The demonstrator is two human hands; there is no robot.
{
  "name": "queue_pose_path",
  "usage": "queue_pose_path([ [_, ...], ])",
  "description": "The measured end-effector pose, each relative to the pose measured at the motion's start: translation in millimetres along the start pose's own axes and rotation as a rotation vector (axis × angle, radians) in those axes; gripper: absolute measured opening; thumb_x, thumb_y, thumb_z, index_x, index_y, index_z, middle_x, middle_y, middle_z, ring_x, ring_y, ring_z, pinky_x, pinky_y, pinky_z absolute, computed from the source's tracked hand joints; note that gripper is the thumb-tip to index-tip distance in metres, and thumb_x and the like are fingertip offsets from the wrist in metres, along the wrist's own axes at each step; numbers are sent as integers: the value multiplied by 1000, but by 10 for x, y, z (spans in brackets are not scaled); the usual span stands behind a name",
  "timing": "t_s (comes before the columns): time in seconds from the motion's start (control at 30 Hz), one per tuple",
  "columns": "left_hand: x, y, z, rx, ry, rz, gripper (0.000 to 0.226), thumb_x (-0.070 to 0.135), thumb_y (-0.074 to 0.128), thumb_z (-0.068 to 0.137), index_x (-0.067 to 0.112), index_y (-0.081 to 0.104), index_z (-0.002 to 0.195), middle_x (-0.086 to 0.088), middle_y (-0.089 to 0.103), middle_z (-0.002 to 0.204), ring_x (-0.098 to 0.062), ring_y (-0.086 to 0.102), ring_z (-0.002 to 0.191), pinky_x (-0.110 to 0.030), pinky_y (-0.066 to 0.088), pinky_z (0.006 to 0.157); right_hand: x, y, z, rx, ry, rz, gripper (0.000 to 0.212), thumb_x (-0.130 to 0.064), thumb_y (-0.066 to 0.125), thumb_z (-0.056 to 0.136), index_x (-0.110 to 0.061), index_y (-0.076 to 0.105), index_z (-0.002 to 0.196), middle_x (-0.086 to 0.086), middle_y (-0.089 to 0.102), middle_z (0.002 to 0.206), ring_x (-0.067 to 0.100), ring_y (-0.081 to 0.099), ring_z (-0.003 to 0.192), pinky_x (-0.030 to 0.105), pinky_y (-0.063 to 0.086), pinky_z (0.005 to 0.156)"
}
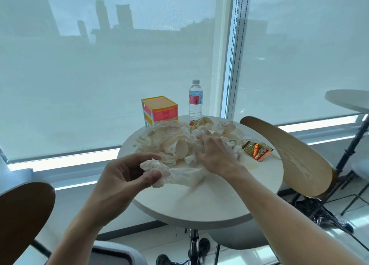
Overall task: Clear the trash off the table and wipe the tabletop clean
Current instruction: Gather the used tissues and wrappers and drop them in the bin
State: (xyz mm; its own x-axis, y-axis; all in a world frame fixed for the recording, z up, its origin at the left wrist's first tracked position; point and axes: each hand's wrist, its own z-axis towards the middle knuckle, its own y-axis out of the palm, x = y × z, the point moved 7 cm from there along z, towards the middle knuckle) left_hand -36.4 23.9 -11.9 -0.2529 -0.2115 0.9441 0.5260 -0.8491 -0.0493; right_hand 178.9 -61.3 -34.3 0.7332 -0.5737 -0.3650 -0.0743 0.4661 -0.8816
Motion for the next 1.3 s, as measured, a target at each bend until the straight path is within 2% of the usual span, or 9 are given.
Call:
queue_pose_path([
  [0.13, 25, -24, -41, -3, -6, -5, 61, 58, 87, 50, 23, 77, 99, -11, 76, 92, -20, 74, 85, -18, 55, 70, -32, 40, 62, -5, 26, -51, 26, -21, 51, 96, -24, 67, 116, 6, 69, 112, 30, 65, 104, 40, 54, 81],
  [0.27, 31, 19, -46, -14, -18, -6, 59, 57, 87, 52, 23, 77, 99, -11, 76, 92, -18, 73, 84, -18, 55, 70, 11, -134, 88, 137, 61, 225, 24, -21, 60, 94, -23, 71, 115, 3, 74, 107, 26, 68, 99, 41, 56, 84],
  [0.37, 47, 112, -31, -26, -16, -19, 53, 54, 87, 55, 23, 77, 97, -11, 76, 93, -19, 74, 85, -19, 55, 70, 29, -388, 84, 224, 63, 434, 16, -20, 67, 91, -19, 74, 106, 1, 75, 92, 13, 68, 79, 27, 56, 73],
  [0.5, 67, 277, 3, -6, -24, -48, 23, 18, 79, 71, 14, 78, 93, -14, 76, 91, -21, 74, 82, -20, 56, 68, 74, -737, -11, 243, 49, 648, 7, -22, 70, 91, -20, 74, 95, -5, 74, 80, 8, 67, 68, 21, 52, 60],
  [0.57, 81, 393, 13, -20, -24, -37, 25, 7, 78, 70, 11, 76, 95, -13, 76, 90, -20, 74, 81, -20, 56, 67, 130, -878, -93, 233, 45, 755, 3, -20, 71, 90, -20, 72, 93, -9, 72, 72, 5, 64, 60, 18, 49, 56],
  [0.67, 142, 600, 28, -37, -4, -1, 31, 10, 70, 71, 8, 71, 102, -10, 77, 89, -17, 74, 81, -18, 55, 68, 250, -1059, -237, 234, 49, 855, 4, -16, 71, 89, -20, 71, 89, -12, 68, 61, 1, 60, 54, 17, 48, 59],
  [0.97, 343, 1275, 81, -45, 92, -46, 24, 10, 76, 74, 25, 78, 93, -4, 77, 88, -14, 73, 82, -20, 55, 69, 692, -1467, -685, 239, 54, 1048, 6, -11, 72, 88, -17, 72, 85, 2, 68, 66, 11, 57, 59, 16, 43, 52],
  [1.2, 503, 1925, -48, -93, 132, -44, 27, 8, 66, 72, 9, 70, 99, -2, 76, 79, -9, 70, 71, -15, 53, 64, 1266, -1555, -1128, 177, 110, 1102, 4, -6, 70, 88, -9, 72, 88, 6, 65, 68, 8, 55, 57, 15, 42, 55],
  [1.3, 493, 2203, -106, -137, 117, -71, 26, 8, 68, 73, 8, 71, 99, -5, 76, 84, -13, 71, 76, -18, 54, 65, 1584, -1472, -1352, 171, 146, 1050, 14, -4, 70, 88, -16, 71, 80, -1, 65, 61, 4, 57, 54, 12, 43, 54],
])
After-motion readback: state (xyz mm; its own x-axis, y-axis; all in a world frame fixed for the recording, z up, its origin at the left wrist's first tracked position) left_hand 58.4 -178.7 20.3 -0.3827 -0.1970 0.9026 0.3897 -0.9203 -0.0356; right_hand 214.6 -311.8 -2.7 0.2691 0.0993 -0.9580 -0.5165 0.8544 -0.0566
